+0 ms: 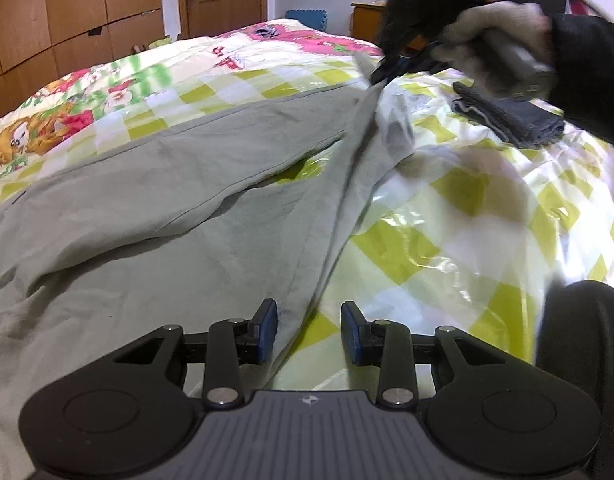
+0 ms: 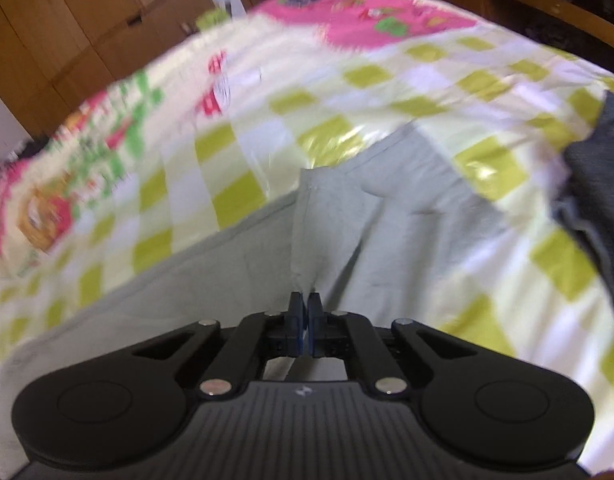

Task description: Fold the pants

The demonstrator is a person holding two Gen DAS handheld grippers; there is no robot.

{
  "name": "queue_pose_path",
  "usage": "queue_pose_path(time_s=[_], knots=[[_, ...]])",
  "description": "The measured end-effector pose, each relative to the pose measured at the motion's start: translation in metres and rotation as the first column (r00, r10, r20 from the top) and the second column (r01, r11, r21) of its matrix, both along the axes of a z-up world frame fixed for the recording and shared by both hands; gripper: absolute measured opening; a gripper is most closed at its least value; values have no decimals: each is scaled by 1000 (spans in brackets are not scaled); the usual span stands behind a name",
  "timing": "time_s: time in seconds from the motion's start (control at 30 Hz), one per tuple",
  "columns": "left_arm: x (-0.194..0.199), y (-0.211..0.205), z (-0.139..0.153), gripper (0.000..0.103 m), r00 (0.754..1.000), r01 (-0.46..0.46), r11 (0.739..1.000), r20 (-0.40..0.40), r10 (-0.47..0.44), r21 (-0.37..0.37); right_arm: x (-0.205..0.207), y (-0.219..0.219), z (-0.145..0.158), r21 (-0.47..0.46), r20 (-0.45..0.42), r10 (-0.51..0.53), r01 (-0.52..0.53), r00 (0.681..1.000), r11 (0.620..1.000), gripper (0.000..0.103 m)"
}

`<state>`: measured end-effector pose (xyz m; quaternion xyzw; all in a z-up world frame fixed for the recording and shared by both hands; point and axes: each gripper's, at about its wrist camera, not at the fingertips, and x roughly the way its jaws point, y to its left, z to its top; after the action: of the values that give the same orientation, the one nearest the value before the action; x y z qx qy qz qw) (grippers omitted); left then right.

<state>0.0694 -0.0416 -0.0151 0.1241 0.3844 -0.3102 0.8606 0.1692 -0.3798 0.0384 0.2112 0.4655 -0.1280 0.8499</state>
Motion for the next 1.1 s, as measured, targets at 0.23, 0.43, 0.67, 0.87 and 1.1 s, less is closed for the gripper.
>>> queue_pose_path(time_s=[0.23, 0.43, 0.67, 0.87, 1.1], knots=[[-29, -23, 10, 48, 995, 101, 995, 15, -102, 13, -132, -53, 42, 41, 93, -136, 132, 986, 990, 2], [-58, -49, 9, 48, 978, 206, 977, 0, -206, 58, -211, -100, 9, 123, 22, -312, 308, 950, 944, 4], [-69, -57, 16, 48, 979, 200, 974, 13, -203, 107, -200, -105, -13, 311, 112, -370, 321, 922, 894, 19], [-57, -63, 19, 48, 985, 160, 980, 41, -166, 114, -163, -113, -37, 331, 119, -404, 348, 907, 877, 41], [-34, -65, 19, 49, 993, 98, 987, 54, -105, 129, -150, -122, -54, 422, 119, -427, 344, 896, 839, 5]])
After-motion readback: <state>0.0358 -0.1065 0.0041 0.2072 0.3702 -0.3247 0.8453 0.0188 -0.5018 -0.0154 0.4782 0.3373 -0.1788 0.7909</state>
